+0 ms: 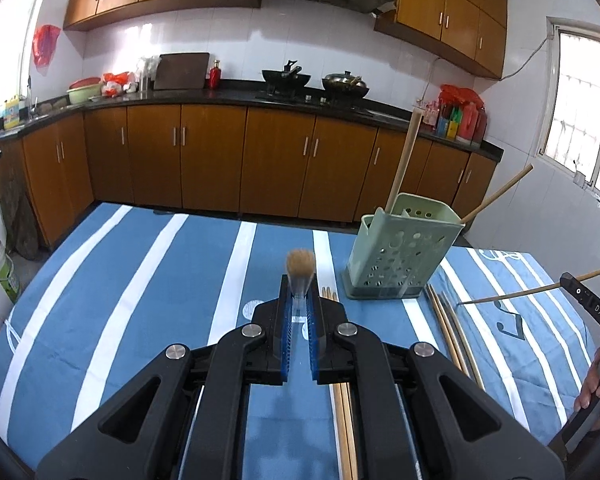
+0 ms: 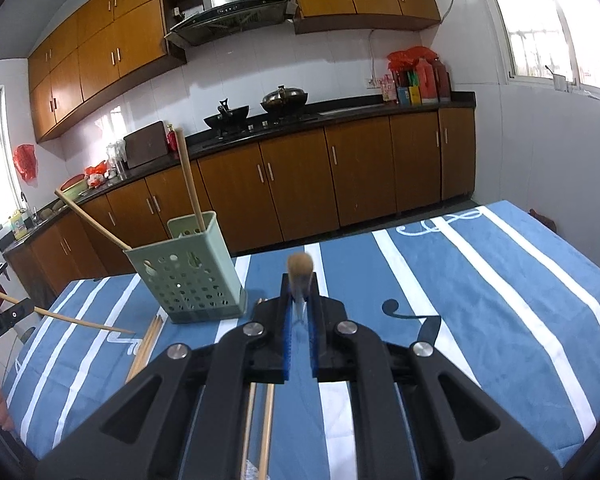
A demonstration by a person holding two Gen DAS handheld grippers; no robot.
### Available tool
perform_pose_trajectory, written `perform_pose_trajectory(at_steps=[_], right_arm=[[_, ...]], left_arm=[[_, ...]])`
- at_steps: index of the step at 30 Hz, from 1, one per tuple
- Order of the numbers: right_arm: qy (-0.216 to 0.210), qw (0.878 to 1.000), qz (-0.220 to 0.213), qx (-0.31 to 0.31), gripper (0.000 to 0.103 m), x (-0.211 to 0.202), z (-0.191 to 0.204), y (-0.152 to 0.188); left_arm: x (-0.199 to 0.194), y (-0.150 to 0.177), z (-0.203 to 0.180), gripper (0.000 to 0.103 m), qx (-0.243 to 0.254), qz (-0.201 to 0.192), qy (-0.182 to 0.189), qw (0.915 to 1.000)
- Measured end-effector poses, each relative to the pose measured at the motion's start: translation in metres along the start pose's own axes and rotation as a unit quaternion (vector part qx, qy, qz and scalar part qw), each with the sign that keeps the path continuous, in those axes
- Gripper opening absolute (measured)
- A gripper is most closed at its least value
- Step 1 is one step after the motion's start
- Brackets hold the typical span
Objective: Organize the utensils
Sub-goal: 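Lift both chopsticks upright and bring them above the green holder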
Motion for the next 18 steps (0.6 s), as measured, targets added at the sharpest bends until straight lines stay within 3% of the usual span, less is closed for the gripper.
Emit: perform_pose_trajectory(at_steps=[7,11,18], right_arm=[[-0.020,0.999,-0.028,-0.008,0.008,-0.019,0.009,-0.032],[-0.068,0.997,-0.036,-0.007,0.008,-0.043,0.021,-0.065],[-0.138,0.986,-0.097,0.017,0.008,-0.088,0.048,-0.125]], left_arm=[[-0.010,-0.021,-0.016,0.007,0.029,-0.011,0.016,0.9994],[-0.025,-0.047,-0.038,0.007,0.043,-0.025,0.054,0.9973],[-0.040,-0.091,-0.078,0.007,0.065,-0.072,0.101,0.9901]])
Point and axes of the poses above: each gripper's, at about its wrist camera, not at the fingertips, and x roughly the way its jaws point, z to its left, y to its underside, the point moved 7 cm from there along x, roughly the way its jaws point, and after that the axes turned 14 degrees about y, right-handed, at the moved point
